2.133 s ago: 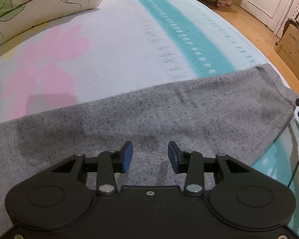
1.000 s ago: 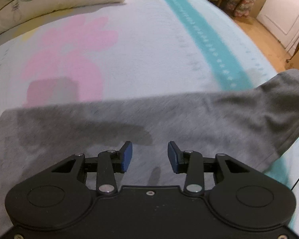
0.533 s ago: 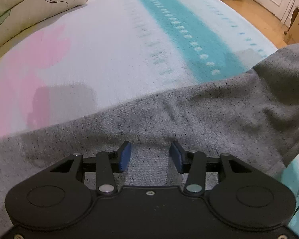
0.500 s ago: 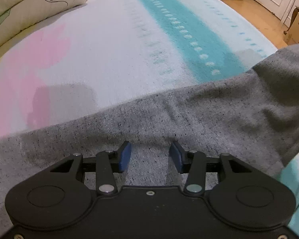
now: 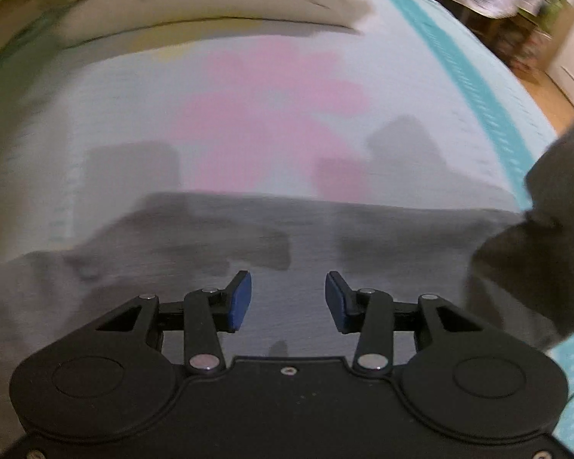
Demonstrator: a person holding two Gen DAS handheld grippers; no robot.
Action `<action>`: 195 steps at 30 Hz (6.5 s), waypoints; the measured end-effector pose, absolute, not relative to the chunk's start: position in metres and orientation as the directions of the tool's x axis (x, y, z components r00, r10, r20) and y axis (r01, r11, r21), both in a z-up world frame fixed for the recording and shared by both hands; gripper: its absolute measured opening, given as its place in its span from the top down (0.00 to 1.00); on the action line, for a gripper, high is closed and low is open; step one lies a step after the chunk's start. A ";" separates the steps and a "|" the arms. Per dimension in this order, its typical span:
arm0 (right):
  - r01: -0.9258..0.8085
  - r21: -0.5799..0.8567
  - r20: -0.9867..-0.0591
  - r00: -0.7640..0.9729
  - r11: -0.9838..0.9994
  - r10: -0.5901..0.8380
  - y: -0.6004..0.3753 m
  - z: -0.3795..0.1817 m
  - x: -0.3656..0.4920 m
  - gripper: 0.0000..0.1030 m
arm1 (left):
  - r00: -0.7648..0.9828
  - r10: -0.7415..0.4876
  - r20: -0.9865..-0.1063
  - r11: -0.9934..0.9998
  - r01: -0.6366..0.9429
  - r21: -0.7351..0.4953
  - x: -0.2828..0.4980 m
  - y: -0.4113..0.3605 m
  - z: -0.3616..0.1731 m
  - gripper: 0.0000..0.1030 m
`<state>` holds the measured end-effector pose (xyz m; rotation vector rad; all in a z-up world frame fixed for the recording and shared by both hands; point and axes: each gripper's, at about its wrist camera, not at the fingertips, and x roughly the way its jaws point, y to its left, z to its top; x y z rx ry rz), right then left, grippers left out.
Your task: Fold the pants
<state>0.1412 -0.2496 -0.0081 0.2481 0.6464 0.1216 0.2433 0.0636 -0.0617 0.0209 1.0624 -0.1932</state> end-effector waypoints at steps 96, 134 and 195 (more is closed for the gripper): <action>0.072 0.104 -0.908 0.414 0.992 0.066 -0.246 -0.154 0.163 0.55 | 0.434 0.061 -0.899 0.995 0.039 0.086 0.140 0.118 -0.084 0.38; -0.066 -0.017 -0.832 0.554 0.998 0.022 -0.164 -0.087 0.170 0.55 | 0.379 -0.006 -0.925 0.947 -0.294 -0.127 0.161 0.352 -0.114 0.07; -0.077 0.278 -0.740 0.618 0.957 0.265 -0.161 -0.074 0.144 0.55 | 0.602 -0.312 -0.735 0.942 0.299 -0.155 0.157 0.085 0.076 0.90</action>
